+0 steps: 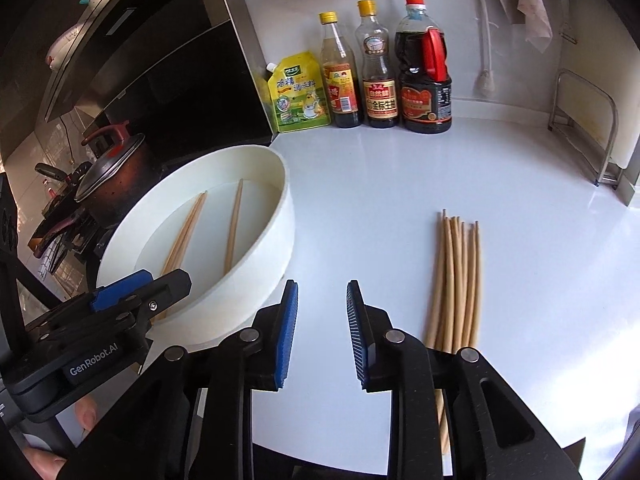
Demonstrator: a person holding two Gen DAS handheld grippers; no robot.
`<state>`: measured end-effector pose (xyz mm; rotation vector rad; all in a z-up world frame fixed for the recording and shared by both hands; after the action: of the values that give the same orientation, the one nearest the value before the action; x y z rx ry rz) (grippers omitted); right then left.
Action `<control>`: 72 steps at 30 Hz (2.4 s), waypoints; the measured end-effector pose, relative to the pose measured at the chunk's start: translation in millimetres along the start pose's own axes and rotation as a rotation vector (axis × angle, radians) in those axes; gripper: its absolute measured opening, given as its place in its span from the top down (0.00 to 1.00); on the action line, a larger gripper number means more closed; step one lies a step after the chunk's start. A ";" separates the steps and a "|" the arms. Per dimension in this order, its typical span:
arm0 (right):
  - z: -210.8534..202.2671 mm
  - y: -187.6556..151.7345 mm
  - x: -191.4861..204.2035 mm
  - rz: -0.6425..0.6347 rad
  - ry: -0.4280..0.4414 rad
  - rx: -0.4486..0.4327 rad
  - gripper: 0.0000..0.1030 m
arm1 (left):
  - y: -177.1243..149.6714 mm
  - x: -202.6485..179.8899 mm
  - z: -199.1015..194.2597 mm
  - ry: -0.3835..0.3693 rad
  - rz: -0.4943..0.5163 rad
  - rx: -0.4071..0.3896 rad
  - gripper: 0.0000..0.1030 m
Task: Organize utensils
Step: 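Withdraw both open tools from the basin toward the remaining chopsticks, then nudge single wooden chopsticks apart from the bundle with both open tools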
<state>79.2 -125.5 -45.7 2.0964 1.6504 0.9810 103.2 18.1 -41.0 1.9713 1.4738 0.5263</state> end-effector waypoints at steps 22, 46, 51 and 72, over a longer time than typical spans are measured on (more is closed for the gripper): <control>-16.7 5.3 -98.2 0.104 -0.054 -0.028 0.70 | 1.8 -80.1 15.2 -0.049 0.104 0.029 0.45; 23.6 -20.9 -137.8 0.115 -0.134 0.070 0.68 | -14.6 -126.3 58.3 -0.092 0.168 0.123 0.43; 28.3 -23.7 -136.1 0.100 -0.153 0.077 0.68 | -15.1 -124.5 59.7 -0.104 0.154 0.128 0.43; 32.3 -30.5 -130.1 0.038 -0.213 0.104 0.68 | -20.8 -125.6 67.4 -0.117 0.142 0.153 0.43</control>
<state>64.4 -233.0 -130.2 2.2194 1.5910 0.6679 93.9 -113.5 -98.7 2.1989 1.3438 0.3597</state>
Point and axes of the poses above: each gripper's, at about its wrist camera, not at the fingertips, and z roughly the way its jaws point, x to its left, y to its top, the point moved 7 cm from there along z, roughly the way its jaws point, and after that the axes turned 11 degrees about z, right-handed, at the moved point
